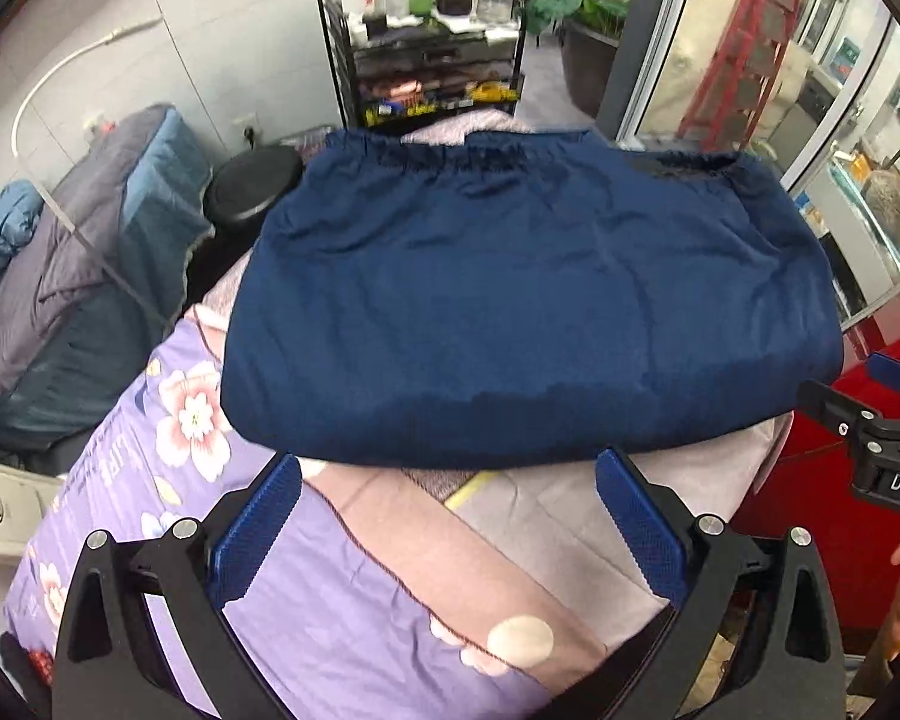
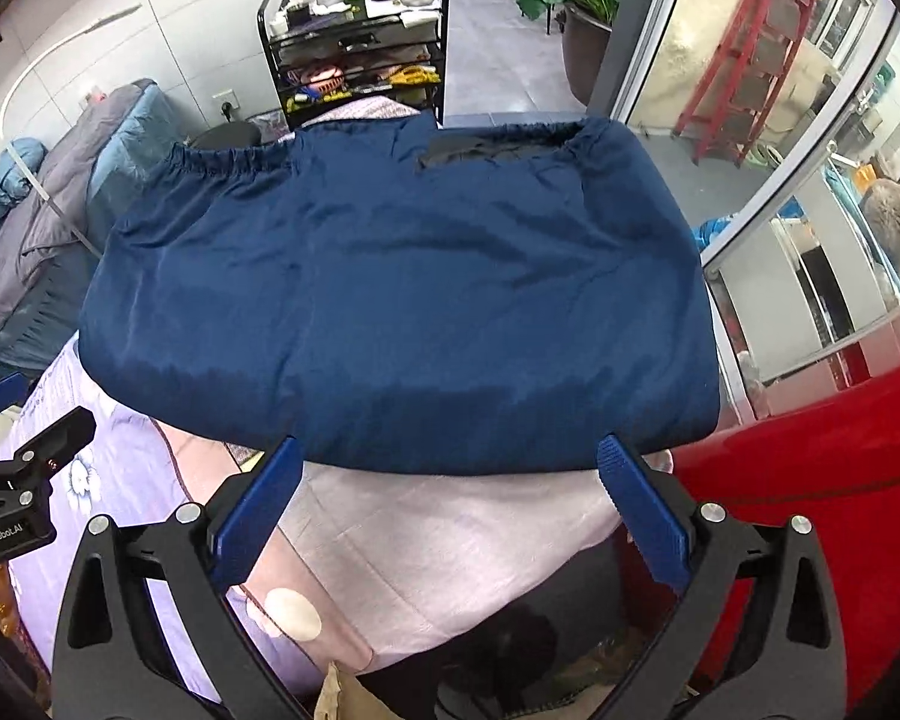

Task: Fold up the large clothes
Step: 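Open both grippers and smooth the placed jacket flat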

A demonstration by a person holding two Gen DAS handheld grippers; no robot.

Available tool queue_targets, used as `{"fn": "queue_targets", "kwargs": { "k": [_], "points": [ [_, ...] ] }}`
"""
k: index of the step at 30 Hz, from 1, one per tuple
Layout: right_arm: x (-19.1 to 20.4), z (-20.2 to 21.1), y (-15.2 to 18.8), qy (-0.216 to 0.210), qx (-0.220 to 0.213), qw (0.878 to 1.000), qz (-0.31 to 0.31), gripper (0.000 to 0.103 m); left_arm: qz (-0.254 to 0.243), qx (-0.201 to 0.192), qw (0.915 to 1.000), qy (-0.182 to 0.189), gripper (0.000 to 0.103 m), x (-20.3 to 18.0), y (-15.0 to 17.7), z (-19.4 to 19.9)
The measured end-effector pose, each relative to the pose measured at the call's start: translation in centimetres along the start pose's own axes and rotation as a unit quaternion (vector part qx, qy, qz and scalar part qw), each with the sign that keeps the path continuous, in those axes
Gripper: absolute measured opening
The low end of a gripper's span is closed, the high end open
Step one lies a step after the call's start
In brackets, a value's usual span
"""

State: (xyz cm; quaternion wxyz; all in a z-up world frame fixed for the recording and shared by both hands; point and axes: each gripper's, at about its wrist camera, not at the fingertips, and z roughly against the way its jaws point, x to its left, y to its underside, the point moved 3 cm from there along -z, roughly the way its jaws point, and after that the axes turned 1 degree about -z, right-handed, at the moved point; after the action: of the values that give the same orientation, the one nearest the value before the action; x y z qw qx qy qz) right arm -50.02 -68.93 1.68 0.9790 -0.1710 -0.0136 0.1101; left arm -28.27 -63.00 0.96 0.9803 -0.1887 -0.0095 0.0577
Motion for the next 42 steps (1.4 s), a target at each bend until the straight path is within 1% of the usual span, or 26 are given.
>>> {"fn": "queue_targets", "kwargs": {
  "k": [2, 6, 10, 16, 18, 25, 30, 39, 42],
  "points": [
    [0.0, -0.2, 0.0, 0.001, 0.006, 1.000, -0.002, 0.097, -0.007, 0.007, 0.9999, -0.007, 0.097, -0.2, 0.0, -0.1],
    [-0.2, -0.1, 0.1, -0.004, 0.007, 1.000, -0.008, 0.097, -0.021, 0.007, 0.9986, -0.049, 0.097, -0.4, -0.3, 0.2],
    [-0.3, -0.1, -0.1, -0.008, 0.007, 1.000, -0.012, 0.097, -0.020, 0.007, 0.9990, -0.039, 0.097, -0.4, -0.6, 0.5],
    [-0.1, -0.5, -0.6, -0.003, 0.022, 1.000, -0.007, 0.097, -0.021, 0.016, 0.9986, -0.046, 0.097, -0.5, -1.0, 0.2],
    [0.0, -0.6, -0.9, -0.004, 0.021, 1.000, -0.006, 0.097, -0.017, 0.016, 0.9987, -0.044, 0.097, -0.3, -1.1, 0.1],
    [0.3, -0.6, -1.2, -0.005, 0.019, 1.000, 0.002, 0.097, -0.010, 0.023, 0.9981, -0.056, 0.097, 0.4, -1.1, -0.3],
    [0.5, -0.5, -1.1, -0.006, 0.018, 1.000, 0.005, 0.097, -0.018, 0.023, 0.9974, -0.066, 0.097, 0.3, -1.0, -0.3],
    [0.6, -0.3, -1.1, -0.005, 0.017, 1.000, 0.008, 0.097, -0.015, 0.028, 0.9976, -0.062, 0.097, 0.5, -0.9, -0.5],
    [0.6, -0.3, -1.0, -0.005, 0.017, 1.000, 0.009, 0.097, -0.014, 0.023, 0.9978, -0.061, 0.097, 0.6, -0.8, -0.3]
  ]
}}
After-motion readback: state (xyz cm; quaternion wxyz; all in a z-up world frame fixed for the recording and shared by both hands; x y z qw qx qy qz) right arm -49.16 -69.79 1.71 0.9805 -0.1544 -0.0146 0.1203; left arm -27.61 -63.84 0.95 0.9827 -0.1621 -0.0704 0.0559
